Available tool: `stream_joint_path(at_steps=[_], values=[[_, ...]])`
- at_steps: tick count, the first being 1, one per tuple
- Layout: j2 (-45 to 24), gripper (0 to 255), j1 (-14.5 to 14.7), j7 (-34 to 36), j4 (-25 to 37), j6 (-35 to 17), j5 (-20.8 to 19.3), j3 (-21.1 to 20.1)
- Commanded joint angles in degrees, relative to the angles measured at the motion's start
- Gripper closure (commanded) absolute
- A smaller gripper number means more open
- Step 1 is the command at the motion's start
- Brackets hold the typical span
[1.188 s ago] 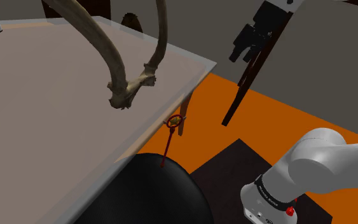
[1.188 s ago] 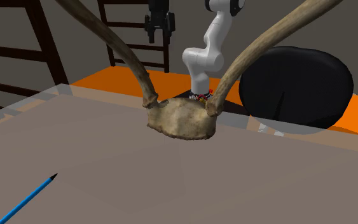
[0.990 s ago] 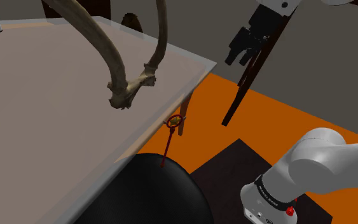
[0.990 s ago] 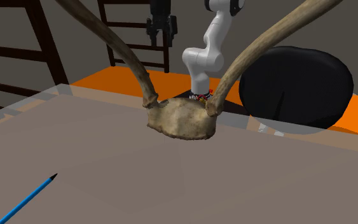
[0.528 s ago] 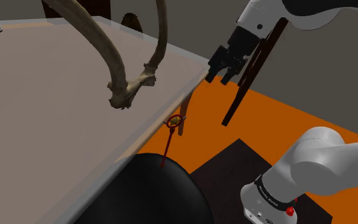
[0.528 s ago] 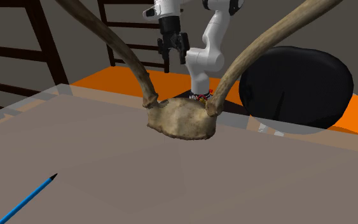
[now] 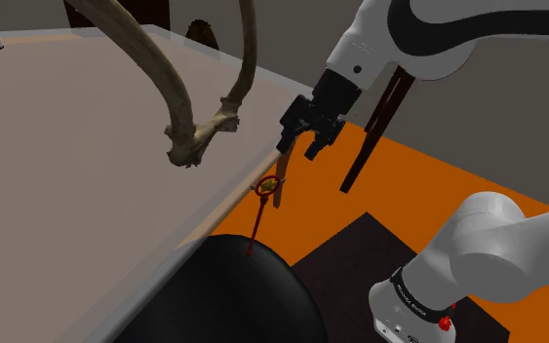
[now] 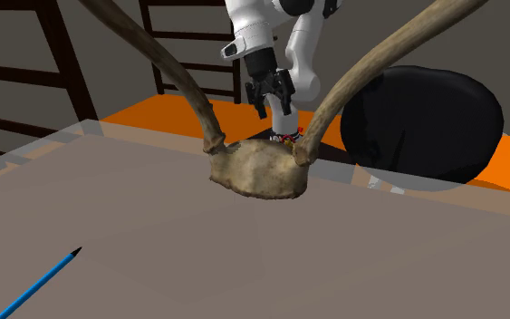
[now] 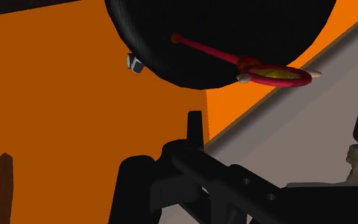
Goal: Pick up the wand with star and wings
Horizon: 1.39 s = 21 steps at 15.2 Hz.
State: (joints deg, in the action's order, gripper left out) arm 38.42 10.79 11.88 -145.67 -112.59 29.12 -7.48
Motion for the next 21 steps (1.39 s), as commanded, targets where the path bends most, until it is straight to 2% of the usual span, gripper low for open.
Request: stream_joint_path(at_steps=[1, 3, 10, 12, 13, 21], values=[[-2.12, 0, 1.62, 0.71, -0.42, -2.69, 3.65, -1.13], [-3.66, 0, 2.78, 1.00, -0.61, -4.54, 6.19, -1.90], [-5.70, 0, 3.50, -1.99, -4.79, -10.24, 8.39, -2.59], [-5.70, 0, 3.49, -1.99, -4.79, -10.24, 8.38, -2.59], [-5.67, 255, 3.49, -1.98, -4.80, -10.23, 8.38, -2.58], [-5.63, 255, 3.50, -1.97, -4.83, -10.23, 8.40, -2.59]])
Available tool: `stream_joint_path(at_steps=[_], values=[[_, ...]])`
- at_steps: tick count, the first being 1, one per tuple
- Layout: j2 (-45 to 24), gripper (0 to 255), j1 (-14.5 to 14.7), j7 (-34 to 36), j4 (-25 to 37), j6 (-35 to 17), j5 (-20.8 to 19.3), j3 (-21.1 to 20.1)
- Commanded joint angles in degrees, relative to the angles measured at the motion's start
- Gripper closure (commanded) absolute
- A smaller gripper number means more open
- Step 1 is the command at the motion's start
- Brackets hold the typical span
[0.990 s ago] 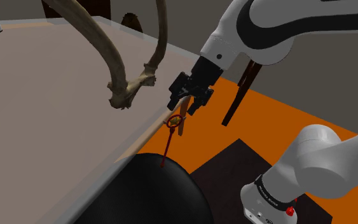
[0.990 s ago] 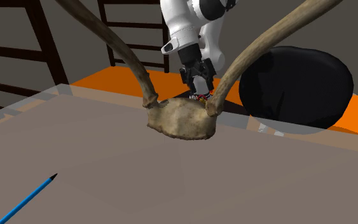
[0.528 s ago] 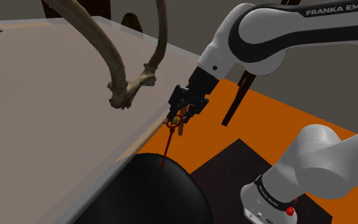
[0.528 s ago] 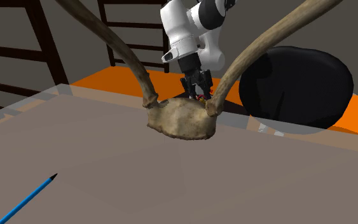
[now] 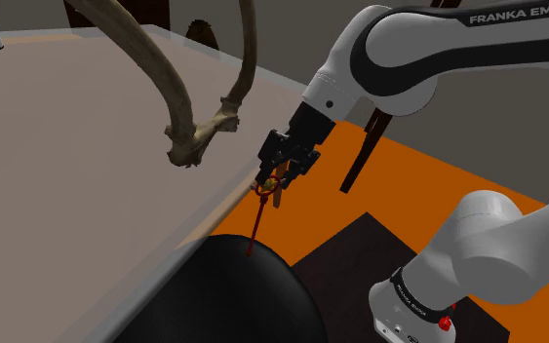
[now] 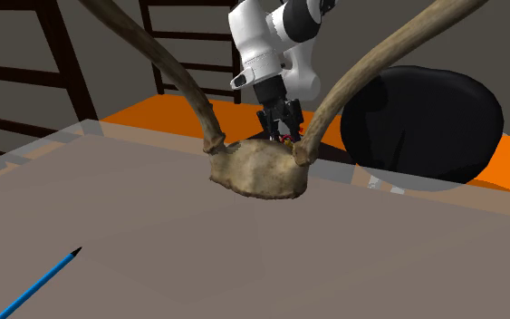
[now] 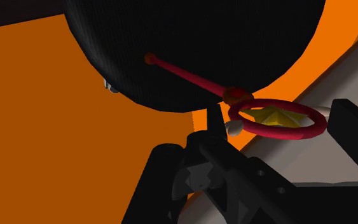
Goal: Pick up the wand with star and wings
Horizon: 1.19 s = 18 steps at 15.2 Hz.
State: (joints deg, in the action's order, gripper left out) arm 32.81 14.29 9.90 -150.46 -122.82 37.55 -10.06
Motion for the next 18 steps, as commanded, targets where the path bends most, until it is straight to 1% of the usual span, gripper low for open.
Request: stream_joint_path(at_steps=[1, 16, 18], values=[[-0.09, 255, -0.02, -0.01, 0.00, -0.01, -0.04, -0.01], [3.03, 255, -1.25, 5.60, 8.88, 10.99, -3.95, 1.37], [3.05, 255, -1.26, 5.65, 8.98, 11.10, -3.99, 1.38]])
